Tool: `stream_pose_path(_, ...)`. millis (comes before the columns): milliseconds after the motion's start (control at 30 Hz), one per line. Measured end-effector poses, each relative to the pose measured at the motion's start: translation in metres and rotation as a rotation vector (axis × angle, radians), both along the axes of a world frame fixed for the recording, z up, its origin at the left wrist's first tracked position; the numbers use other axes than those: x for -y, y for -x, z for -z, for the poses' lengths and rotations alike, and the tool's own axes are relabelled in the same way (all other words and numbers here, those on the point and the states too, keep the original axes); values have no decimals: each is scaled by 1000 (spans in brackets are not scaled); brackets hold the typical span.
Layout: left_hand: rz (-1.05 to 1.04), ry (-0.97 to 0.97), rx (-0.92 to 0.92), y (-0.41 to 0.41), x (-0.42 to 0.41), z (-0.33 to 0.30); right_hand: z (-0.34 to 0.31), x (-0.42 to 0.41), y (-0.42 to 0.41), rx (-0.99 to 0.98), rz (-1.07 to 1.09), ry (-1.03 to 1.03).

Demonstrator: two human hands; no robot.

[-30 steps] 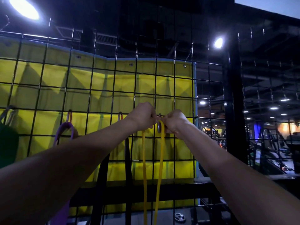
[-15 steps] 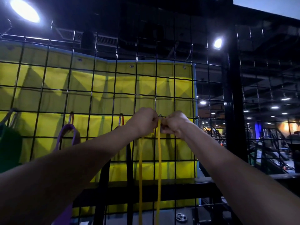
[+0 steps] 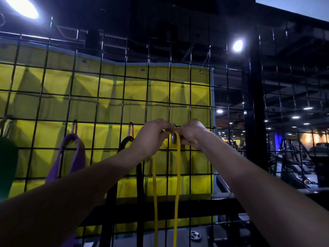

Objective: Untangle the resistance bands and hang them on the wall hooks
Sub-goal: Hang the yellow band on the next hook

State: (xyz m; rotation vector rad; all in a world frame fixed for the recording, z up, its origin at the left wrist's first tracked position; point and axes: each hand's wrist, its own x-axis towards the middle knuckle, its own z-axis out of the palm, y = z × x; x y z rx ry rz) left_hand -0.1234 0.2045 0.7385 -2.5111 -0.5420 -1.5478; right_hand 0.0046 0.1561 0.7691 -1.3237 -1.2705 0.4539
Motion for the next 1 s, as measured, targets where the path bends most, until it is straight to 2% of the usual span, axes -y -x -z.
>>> stream_pose_path(100,-64,-77,-172,1,-1,-4,-1,-3,-3,62,33,12)
stream_pose_path(200,-63,-47,-254,0,-1,-3,-1,-2,-3,79,43,18)
stream_pose_path(367,3,50,-126,-2,-1,8,0,-10,-4,93,64,18)
stream_pose_path(533,86,179,34,-4,-1,12,5,-11,-4,16,32,-45)
stream_pose_path(700,52,274,52,-6,-4,16,12,-13,-2,24,24,-97)
stream_pose_path(1000,30,299,65,-9,-5,19,18,-13,-5,32,17,-132)
